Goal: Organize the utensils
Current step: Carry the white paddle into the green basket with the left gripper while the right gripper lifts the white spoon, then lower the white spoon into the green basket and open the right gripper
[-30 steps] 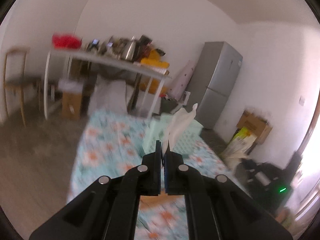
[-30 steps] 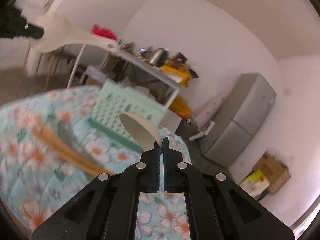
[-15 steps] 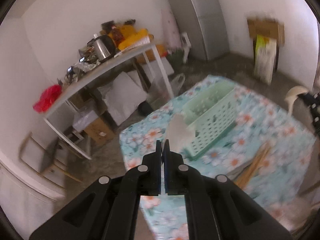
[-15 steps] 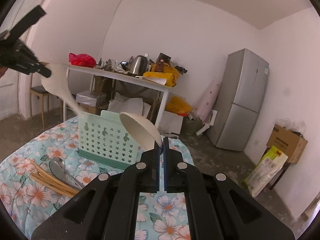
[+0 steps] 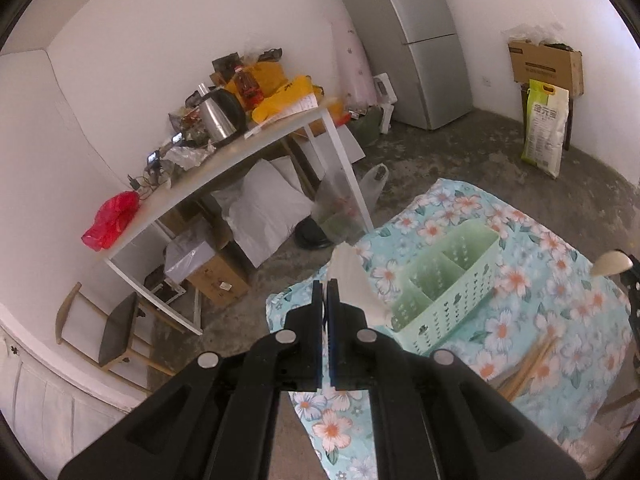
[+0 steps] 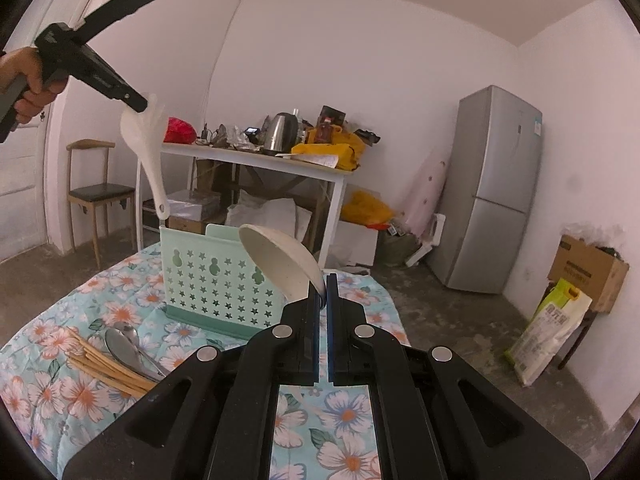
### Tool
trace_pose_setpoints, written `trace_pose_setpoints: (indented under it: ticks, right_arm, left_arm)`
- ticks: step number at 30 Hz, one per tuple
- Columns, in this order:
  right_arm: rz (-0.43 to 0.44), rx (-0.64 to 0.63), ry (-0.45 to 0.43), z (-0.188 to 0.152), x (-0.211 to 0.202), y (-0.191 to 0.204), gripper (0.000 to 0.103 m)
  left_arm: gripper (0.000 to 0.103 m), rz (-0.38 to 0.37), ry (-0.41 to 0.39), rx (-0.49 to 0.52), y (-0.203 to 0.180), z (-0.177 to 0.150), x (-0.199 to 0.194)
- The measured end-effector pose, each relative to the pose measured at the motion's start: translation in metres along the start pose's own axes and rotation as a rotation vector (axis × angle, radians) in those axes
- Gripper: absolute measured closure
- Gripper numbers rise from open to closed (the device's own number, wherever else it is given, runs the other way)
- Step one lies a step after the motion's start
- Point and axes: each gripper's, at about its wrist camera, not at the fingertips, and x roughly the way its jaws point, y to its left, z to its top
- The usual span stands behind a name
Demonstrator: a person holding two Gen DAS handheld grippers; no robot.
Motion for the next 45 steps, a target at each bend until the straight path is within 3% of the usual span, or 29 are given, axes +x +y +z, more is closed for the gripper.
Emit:
trace_pose_setpoints:
  ticks: [7,21,30,36,40,45]
  right_arm:
    - [0.002,-0.009,0.011,-0.002,0.002,-0.003,0.102]
    - [0.02,0.005,0.043,-0.002,0.011,-0.003,0.102]
    - [0.048,0.027,0.076,0.004,0.011,-0.009,0.102]
    - [0.112,0.101,0.1,0.013,0.014,-0.023,0.102]
    - [0.172,0.193,0.09,0.027,0.022,-0.034,0.102]
    - [0.241,0.304,0.015,0.062,0.045,-0.045,0.102]
  left_arm:
    - [0.102,-0.019,-0.04,-0.024,0.006,0.017,0.0]
    - [0.101,-0.14,0.11,-0.09,-0.014,0.006,0.082]
    - [0.098,-0.3,0.157,-0.295,-0.017,-0.015,0.141]
    - [0.086,-0.375,0.097,-0.402,-0.015,-0.029,0.143]
    - [0.073,-0.364,0.011,-0.419,-0.01,-0.036,0.123]
    - [0.069,-0.35,-0.077,-0.475,0.006,-0.053,0.094]
